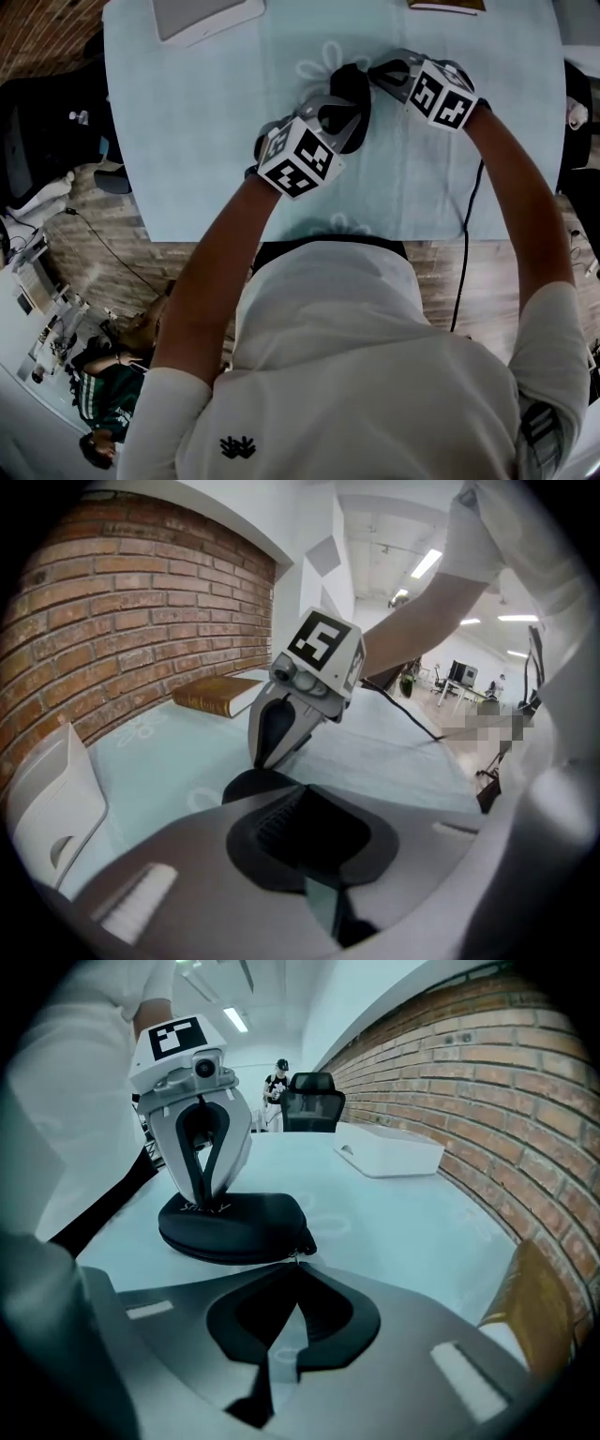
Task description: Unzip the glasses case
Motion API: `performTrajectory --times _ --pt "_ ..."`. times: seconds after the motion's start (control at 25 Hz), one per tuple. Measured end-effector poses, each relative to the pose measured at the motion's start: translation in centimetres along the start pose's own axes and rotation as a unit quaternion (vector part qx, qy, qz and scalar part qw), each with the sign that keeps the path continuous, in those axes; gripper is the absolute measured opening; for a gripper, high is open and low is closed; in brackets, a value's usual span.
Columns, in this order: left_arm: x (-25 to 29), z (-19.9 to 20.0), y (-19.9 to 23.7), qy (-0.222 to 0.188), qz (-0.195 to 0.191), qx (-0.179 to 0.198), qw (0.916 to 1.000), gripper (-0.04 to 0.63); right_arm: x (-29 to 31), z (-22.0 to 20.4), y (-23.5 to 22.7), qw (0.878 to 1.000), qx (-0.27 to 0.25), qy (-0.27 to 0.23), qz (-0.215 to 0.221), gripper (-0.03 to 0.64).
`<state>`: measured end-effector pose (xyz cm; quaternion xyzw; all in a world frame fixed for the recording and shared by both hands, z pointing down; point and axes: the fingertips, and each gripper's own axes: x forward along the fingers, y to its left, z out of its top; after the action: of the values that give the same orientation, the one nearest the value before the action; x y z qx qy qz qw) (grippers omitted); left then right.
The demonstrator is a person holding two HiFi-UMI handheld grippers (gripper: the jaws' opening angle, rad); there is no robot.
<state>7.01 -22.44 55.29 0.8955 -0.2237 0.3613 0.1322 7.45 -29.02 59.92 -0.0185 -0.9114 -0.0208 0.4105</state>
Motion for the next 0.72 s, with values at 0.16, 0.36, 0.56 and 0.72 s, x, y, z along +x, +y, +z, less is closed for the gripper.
performTrajectory --times 0.16,0.36,0.56,0.72 --pt "0.2 0.0 -0.1 -0.001 -0.006 0.001 1.0000 0.052 0.3 0.3 -0.6 0.999 -0.028 0.013 0.016 0.002" --pt "0.4 0.3 -0.2 -0.005 -0.014 0.002 0.9999 0.052 0.7 0.8 -1.2 0.997 -0.064 0.024 0.045 0.002" --pt "0.5 0.6 -0.3 -0.008 -0.020 -0.002 0.9998 0.052 0.8 1.2 -1.5 0.992 -0.097 0.030 0.075 0.003" --pt "0.4 0.4 0.0 -0.010 -0.022 -0.007 0.9997 0.052 0.7 2.4 -1.8 0.983 -0.143 0.042 0.104 0.003"
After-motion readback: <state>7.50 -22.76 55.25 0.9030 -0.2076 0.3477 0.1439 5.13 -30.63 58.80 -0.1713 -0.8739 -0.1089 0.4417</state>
